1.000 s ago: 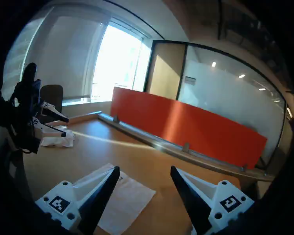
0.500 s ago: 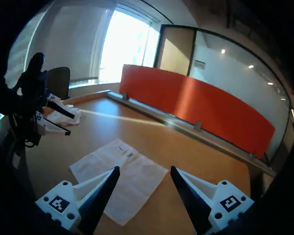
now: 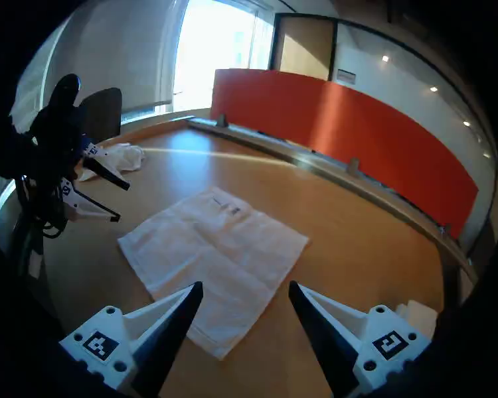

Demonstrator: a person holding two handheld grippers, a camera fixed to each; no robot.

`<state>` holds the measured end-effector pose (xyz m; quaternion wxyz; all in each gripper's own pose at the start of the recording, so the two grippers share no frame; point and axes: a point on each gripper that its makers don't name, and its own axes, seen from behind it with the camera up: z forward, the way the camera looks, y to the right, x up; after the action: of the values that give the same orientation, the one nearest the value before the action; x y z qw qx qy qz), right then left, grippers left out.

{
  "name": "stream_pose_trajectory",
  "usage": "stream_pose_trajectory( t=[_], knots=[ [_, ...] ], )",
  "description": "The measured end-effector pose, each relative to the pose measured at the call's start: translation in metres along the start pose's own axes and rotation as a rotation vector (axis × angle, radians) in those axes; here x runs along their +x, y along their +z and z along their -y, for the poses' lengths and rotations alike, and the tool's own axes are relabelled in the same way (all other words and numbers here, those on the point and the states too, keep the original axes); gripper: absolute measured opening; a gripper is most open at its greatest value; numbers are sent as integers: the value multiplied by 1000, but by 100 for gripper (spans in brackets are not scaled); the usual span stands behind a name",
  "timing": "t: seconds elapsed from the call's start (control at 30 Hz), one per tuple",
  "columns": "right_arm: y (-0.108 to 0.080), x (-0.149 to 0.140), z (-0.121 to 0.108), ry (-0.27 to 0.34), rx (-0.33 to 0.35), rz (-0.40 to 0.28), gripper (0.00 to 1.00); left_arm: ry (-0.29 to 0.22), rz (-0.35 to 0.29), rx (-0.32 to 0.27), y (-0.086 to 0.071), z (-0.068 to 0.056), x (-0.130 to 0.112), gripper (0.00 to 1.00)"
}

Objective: Fold towel

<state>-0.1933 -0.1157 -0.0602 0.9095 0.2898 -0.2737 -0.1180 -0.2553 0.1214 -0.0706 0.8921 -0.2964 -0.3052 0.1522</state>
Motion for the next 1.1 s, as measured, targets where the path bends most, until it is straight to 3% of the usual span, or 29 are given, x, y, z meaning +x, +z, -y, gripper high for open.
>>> stream_pose_trajectory(
  t=[0.6,1.1],
  knots=[
    [24,-92,28,1,84,182,100,14,154,-102,29,-31,-58,98],
    [27,-113,33,7,124,232,94,-4,208,-138,34,-41,-72,98]
  ],
)
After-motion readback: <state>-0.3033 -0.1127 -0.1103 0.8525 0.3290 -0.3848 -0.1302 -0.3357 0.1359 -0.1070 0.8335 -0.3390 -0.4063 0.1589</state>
